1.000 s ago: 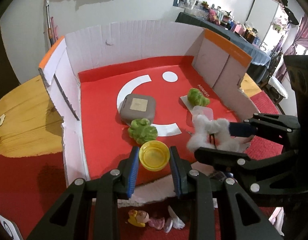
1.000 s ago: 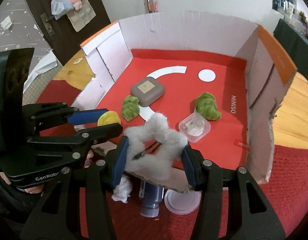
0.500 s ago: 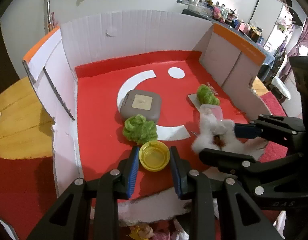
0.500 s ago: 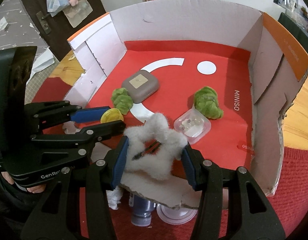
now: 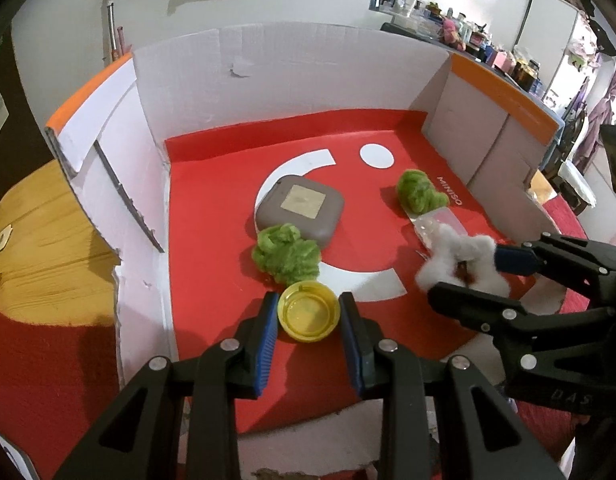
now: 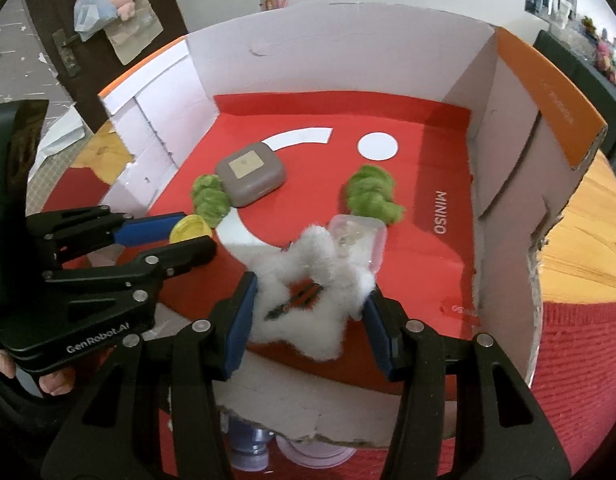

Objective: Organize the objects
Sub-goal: 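Carry the yellow cap with left tool while right tool carries the star into the box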

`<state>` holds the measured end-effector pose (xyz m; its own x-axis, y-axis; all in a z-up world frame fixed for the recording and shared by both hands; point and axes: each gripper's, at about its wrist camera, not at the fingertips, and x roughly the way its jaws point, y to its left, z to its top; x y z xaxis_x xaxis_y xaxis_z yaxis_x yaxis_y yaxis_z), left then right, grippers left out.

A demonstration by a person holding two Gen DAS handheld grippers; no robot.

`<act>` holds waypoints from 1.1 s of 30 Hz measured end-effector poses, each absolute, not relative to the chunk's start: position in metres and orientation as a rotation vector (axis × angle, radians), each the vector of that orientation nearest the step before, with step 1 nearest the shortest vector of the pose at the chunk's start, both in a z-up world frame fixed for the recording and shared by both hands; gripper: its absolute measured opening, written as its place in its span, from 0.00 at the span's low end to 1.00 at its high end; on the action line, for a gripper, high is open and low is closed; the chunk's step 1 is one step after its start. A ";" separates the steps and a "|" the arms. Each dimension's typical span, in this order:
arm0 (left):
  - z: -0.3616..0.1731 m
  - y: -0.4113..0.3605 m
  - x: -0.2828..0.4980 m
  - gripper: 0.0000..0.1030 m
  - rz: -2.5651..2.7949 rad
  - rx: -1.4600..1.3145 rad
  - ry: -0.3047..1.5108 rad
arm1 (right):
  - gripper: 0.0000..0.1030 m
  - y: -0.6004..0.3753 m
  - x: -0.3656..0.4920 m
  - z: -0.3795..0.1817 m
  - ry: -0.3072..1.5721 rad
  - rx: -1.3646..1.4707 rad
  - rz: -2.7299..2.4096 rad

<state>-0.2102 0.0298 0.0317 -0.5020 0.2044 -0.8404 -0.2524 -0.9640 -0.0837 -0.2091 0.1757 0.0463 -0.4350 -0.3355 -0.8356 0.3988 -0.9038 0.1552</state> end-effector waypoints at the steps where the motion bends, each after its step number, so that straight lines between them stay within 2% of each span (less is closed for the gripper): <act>1: 0.032 0.030 -0.210 0.31 2.518 -1.395 0.073 | 0.47 0.176 -0.210 0.046 0.090 1.346 -2.346; 33: 0.032 0.030 -0.210 0.31 2.531 -1.384 0.074 | 0.49 0.175 -0.211 0.045 0.048 1.310 -2.373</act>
<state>-0.2097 0.0302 0.0316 -0.5152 0.1977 -0.8340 -0.2463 -0.9661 -0.0769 -0.2109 0.1747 0.0449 -0.4628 -0.3493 -0.8147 0.3820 -0.9080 0.1723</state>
